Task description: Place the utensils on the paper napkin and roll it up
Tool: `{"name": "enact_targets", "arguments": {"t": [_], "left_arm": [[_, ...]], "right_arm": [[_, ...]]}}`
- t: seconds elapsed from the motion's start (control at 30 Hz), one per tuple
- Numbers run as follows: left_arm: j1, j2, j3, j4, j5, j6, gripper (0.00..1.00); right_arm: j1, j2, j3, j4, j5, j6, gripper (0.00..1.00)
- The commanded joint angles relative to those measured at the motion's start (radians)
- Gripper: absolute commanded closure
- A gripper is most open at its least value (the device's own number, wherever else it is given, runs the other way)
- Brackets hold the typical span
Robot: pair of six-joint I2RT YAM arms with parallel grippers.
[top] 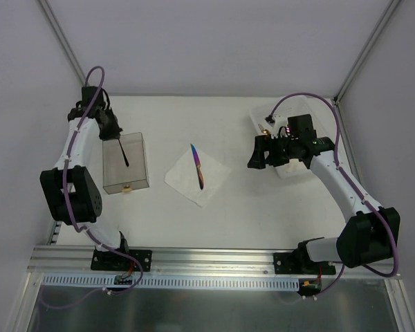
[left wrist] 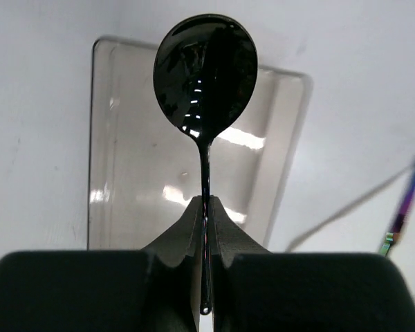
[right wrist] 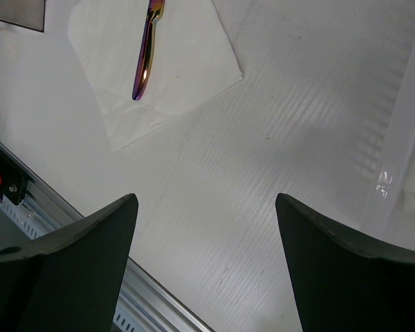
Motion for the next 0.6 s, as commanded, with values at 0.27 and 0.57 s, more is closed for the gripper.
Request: {"name": "enact_targets", "arguments": {"t": [0.27, 0.57], "left_arm": [[-0.434, 0.066, 0.309, -0.155, -0.015, -0.231, 1.00], [-0.615, 0.356, 0.400, -0.154, -0.003, -0.394, 1.00]], "right_arm": [[-0.006, -0.023, 0.003, 0.002, 0.003, 0.001, 0.15], [-0.006, -0.013, 0.004, -0.001, 0.016, -0.004, 0.15]]}}
